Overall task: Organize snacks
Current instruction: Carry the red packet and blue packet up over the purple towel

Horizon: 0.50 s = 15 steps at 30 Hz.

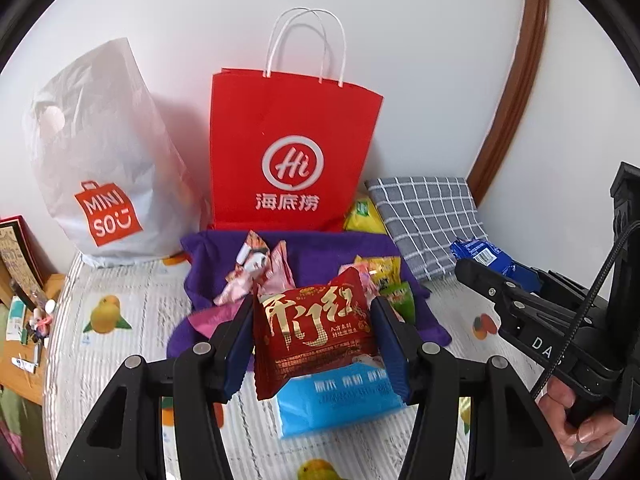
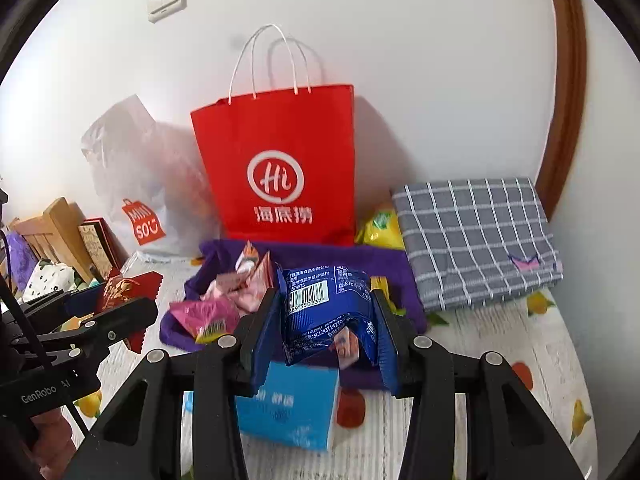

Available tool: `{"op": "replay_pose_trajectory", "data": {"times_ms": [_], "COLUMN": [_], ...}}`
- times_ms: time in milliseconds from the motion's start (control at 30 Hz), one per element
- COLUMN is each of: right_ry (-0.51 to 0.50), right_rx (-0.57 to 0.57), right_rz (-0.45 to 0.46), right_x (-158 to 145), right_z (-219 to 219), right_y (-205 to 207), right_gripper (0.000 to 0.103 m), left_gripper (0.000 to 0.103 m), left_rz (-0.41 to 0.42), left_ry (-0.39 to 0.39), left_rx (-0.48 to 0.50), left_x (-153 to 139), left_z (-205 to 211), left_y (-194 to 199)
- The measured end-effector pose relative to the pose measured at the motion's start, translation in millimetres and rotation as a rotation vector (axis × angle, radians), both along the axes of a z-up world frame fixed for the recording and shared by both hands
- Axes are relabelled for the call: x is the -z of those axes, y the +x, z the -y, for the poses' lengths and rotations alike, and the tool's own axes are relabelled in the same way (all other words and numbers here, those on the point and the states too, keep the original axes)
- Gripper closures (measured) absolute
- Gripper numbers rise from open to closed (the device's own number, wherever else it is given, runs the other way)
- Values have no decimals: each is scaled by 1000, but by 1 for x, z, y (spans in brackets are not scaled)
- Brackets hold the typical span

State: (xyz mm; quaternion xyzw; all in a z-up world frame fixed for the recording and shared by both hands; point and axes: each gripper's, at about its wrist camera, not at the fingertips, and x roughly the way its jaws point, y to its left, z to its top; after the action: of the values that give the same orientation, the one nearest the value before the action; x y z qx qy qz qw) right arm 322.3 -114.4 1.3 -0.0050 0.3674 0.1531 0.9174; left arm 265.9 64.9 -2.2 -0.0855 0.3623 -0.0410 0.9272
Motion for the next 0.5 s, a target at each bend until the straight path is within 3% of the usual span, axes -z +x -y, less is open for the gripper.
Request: {"op": "replay_pose_trajectory", "data": {"times_ms": [233, 500], "right_ry": [16, 45], "right_rx": [-28, -54], "right_rz": [34, 14], "right_x": [-9, 4], "right_z": [-11, -1], "right_y": [23, 59], "right_gripper": [59, 59], "left_gripper": [49, 49], "left_rz": [10, -17], "left_ry": [-1, 13], "left_rx": [-18, -42], "left_x": [-7, 0], "left_z": [-8, -28], "left_y": [20, 42]}}
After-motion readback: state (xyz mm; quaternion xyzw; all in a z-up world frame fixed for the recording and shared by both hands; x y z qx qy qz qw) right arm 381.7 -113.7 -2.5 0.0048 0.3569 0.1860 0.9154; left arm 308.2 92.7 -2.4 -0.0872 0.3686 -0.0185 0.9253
